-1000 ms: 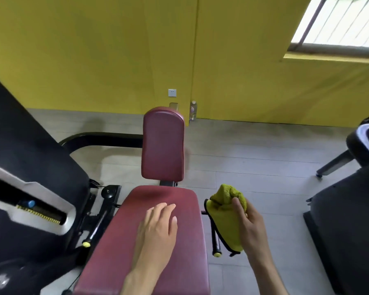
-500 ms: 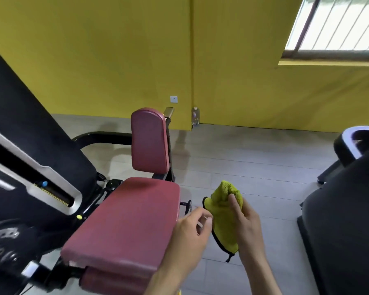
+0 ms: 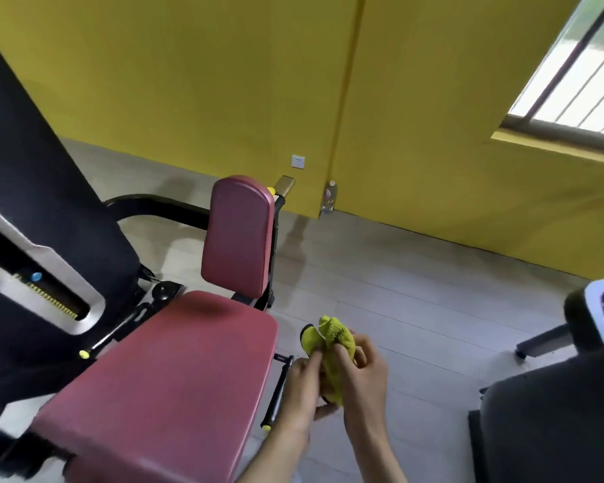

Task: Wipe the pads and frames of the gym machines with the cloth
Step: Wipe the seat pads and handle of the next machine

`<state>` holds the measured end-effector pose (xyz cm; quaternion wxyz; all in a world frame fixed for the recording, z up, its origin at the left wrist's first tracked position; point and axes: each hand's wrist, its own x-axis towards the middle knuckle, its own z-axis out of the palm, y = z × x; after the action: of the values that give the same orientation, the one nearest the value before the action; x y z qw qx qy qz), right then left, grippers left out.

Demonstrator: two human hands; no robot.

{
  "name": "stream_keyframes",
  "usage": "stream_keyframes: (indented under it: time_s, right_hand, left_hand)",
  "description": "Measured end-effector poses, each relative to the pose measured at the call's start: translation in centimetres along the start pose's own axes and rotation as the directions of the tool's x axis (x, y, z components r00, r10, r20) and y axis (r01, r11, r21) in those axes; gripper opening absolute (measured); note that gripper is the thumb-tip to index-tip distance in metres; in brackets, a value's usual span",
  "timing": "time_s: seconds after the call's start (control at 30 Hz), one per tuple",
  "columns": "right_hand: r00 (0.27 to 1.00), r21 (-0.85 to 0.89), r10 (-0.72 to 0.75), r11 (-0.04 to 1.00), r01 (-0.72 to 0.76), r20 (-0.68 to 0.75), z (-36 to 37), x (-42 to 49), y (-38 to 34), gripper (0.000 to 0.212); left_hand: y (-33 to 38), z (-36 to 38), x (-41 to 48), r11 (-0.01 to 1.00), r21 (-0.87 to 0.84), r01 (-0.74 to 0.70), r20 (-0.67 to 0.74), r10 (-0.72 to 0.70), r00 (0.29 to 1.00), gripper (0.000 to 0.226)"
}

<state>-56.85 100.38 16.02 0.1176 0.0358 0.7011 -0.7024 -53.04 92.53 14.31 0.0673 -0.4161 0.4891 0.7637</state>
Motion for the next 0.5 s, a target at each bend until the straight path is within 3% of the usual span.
stream_keyframes:
  time_s: [0.1,0.2,0.3,0.43,0.5]
  right_hand:
    - [0.998,-0.103,-0.009,0.995,0.016,0.060,2.5,3.9,-0.5,0.012]
    - [0.990,-0.152,-0.070,0.985,0.088,0.118,4.5,7.5,-1.2,0.019]
    - [0.980,-0.155,-0.047,0.985,0.078,0.193,6.9,10.5,-1.7,0.017]
    - [0.964,-0.165,-0.018,0.984,0.064,0.265,9.2,14.9,-1.6,0.012]
    - [0.950,-0.180,0.033,0.983,0.025,0.311,9.9,17.7,-1.4,0.012]
  left_hand:
    - [3.3,-0.6,3.5,0.966,-0.225,0.128,0.092,-0.110,0.990,0.040]
    - [6.0,-1.3,6.3,0.897,-0.412,0.161,0.105,-0.129,0.986,0.035]
    - [8.2,-1.7,8.9,0.831,-0.545,0.110,0.045,-0.102,0.994,0.035]
    - [9.7,-1.7,12.6,0.768,-0.638,0.058,-0.077,-0.139,0.987,0.010]
    - [10.2,-1.5,14.7,0.729,-0.684,0.021,-0.146,-0.164,0.976,0.008]
